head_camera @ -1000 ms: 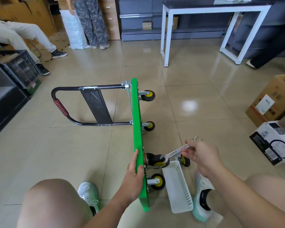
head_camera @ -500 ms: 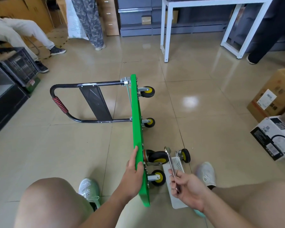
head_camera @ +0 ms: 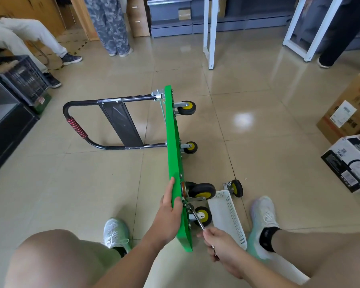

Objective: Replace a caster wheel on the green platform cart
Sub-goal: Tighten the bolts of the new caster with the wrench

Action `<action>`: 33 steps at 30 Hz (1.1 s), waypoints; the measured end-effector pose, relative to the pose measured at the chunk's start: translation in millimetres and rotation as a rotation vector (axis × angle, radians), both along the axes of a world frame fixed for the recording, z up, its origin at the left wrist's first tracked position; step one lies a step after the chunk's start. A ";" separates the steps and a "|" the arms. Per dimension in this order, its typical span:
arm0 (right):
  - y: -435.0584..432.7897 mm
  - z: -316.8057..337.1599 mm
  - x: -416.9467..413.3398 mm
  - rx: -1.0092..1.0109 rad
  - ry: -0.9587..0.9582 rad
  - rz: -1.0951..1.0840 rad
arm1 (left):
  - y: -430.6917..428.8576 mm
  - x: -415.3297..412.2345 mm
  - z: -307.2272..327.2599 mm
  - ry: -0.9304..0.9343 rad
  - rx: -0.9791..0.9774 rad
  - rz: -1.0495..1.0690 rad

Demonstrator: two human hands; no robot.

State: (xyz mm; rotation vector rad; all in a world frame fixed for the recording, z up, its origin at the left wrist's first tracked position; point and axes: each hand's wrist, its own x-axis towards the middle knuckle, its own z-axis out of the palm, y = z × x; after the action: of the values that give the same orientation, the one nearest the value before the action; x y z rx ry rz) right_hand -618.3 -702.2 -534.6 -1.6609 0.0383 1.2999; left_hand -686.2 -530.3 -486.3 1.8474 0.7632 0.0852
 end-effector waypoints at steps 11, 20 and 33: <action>16.3 0.4 -2.6 0.033 -0.187 0.253 | 0.3 -1.2 4.0 0.018 0.015 0.009; 21.4 -11.9 5.7 0.062 -0.339 0.283 | 0.0 -0.8 4.4 0.011 -0.006 0.023; 27.8 -32.6 18.9 0.004 -0.315 0.333 | -0.1 0.4 1.8 0.010 -0.024 0.033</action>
State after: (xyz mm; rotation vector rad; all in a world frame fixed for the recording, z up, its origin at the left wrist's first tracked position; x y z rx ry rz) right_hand -599.4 -674.4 -567.2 -1.9061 -0.4459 1.2590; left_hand -685.8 -530.4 -484.5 1.8137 0.7984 0.0871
